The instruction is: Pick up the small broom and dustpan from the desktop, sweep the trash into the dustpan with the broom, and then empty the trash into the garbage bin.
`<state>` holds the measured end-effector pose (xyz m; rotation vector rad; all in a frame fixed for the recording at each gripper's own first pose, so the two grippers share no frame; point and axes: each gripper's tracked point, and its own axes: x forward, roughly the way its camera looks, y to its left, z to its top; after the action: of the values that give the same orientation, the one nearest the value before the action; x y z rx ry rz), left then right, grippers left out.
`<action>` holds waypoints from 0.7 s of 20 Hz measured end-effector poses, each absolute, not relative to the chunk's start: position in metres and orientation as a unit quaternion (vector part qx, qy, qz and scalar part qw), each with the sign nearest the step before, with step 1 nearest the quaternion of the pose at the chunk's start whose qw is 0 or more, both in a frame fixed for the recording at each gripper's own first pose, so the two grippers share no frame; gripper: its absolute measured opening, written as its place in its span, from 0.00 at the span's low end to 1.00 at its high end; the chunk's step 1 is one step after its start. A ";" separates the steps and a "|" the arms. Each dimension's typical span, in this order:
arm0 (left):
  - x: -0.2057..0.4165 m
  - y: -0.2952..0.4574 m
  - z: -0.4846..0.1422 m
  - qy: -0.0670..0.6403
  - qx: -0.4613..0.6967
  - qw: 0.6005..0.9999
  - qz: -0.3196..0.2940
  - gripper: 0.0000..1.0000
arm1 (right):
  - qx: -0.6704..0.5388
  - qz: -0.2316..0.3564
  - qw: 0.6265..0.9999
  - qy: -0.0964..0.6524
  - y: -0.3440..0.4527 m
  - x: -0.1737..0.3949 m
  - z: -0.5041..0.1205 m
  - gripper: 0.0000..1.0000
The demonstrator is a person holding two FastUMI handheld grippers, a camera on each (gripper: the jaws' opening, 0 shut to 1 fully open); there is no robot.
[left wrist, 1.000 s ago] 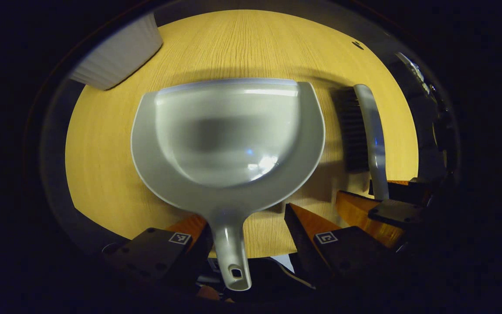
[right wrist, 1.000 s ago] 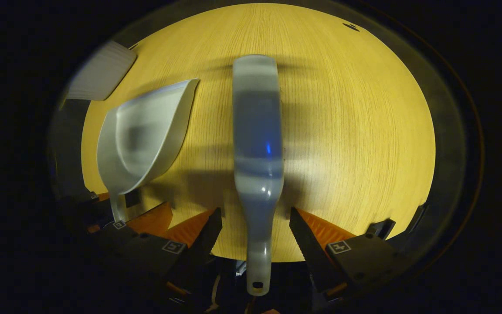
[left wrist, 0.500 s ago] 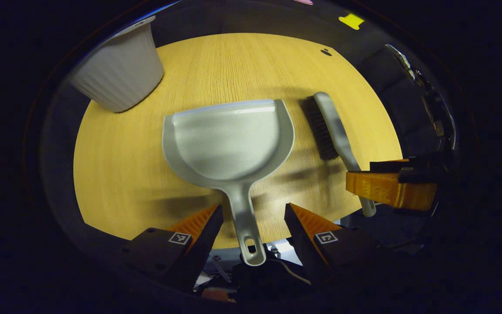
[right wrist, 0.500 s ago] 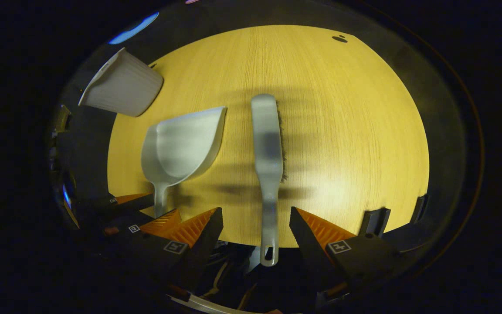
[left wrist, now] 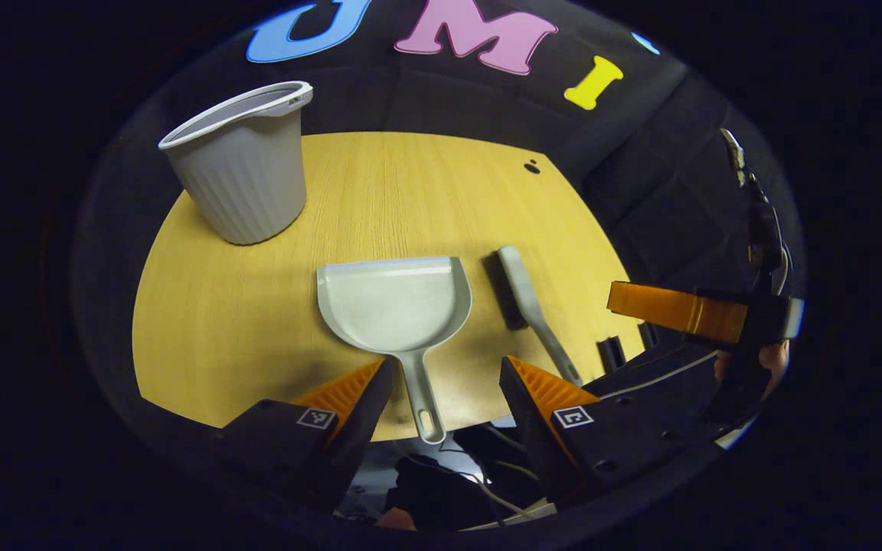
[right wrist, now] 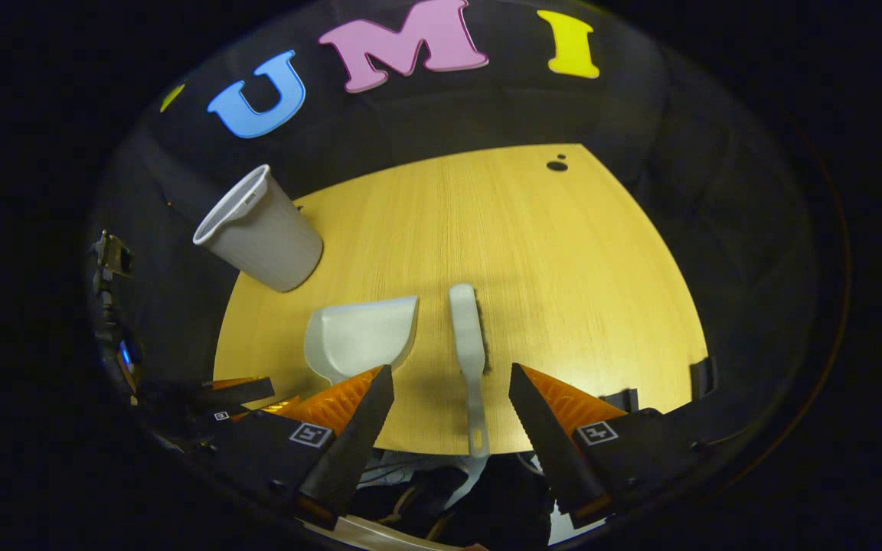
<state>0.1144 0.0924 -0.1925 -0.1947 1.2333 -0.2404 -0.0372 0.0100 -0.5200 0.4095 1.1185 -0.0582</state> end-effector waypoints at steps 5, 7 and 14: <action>0.151 0.110 -0.115 0.435 -0.062 0.891 -0.111 0.83 | 0.168 -0.036 0.915 0.366 0.016 -0.017 -0.440 0.99; 0.163 0.118 -0.074 0.366 -0.057 0.923 -0.103 0.83 | 0.152 -0.038 0.945 0.288 0.013 -0.004 -0.398 0.99; 0.182 0.134 0.058 0.099 0.013 0.995 0.003 0.82 | 0.044 -0.008 0.995 0.086 -0.008 0.022 -0.276 0.98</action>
<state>0.1824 0.1340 0.0577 0.0265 0.1991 0.0050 0.0216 -0.0084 -0.2757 0.0879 0.1726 -0.0167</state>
